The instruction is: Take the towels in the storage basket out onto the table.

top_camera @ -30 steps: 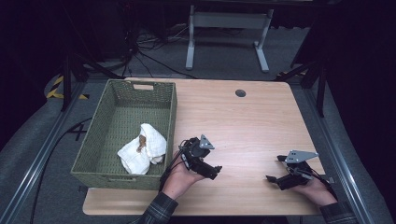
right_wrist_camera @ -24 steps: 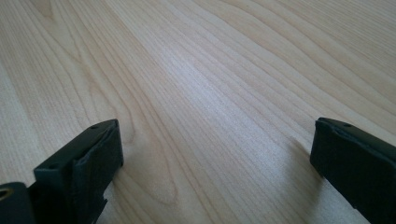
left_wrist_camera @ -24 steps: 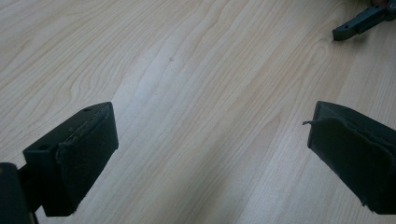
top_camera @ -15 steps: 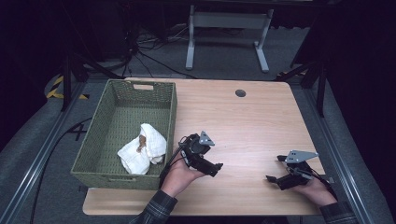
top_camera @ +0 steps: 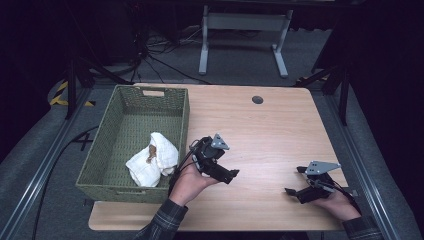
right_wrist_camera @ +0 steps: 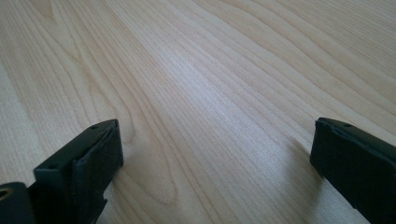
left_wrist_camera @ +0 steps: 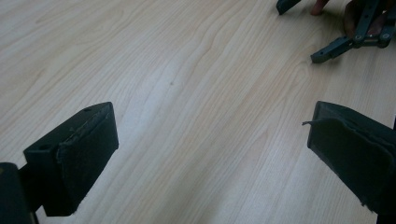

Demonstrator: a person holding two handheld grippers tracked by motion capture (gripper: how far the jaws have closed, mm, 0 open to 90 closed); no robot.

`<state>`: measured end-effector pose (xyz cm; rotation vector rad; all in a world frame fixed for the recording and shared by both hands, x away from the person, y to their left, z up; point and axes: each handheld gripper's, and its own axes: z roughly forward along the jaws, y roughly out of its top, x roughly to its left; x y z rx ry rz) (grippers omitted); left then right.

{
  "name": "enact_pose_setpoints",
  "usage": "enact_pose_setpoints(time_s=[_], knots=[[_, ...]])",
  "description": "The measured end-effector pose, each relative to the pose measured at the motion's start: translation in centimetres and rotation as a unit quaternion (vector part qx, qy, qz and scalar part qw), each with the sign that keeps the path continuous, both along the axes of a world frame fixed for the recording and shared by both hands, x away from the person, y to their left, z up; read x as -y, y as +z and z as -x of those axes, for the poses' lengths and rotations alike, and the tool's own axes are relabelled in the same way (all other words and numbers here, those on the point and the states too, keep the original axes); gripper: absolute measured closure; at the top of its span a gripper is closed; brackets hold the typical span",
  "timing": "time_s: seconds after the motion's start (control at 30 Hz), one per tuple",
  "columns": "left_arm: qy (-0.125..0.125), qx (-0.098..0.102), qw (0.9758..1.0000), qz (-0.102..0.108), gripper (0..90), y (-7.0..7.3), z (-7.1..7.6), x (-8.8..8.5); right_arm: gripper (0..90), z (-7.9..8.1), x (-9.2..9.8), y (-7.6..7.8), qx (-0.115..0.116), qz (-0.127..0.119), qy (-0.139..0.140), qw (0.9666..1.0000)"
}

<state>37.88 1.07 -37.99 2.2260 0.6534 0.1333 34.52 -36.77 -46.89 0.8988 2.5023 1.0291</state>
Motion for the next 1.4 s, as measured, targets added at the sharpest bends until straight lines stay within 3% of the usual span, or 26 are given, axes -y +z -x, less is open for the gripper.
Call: enact_pose_setpoints(time_s=[0.5, 0.57, 0.7, 1.0, 1.4], knots=[[0.001, -0.006, 1.0, 0.006, 2.4, 1.1, -0.9, -1.4, 2.8, 0.0, 0.0, 0.0, 0.001, 0.0, 0.0, 1.0], [0.003, -0.008, 0.9997, 0.022, 2.4, 1.3, -1.0, -1.6, 2.9, 0.0, 0.0, 0.0, 0.0, 0.0, 0.0, 1.0], [0.0, -0.004, 0.9999, 0.013, 2.4, 1.6, -1.1, -1.6, 2.9, 0.0, 0.0, 0.0, 0.0, 0.0, 0.0, 1.0], [0.019, 0.011, 0.9997, 0.013, 2.4, 2.6, -1.7, -2.9, 2.9, 0.0, 0.0, 0.0, 0.001, 0.0, 0.0, 1.0], [0.041, 0.012, 0.9989, 0.018, 2.4, 3.0, -1.9, -4.8, 2.9, 0.0, 0.0, 0.0, 0.0, 0.0, 0.0, 1.0]])
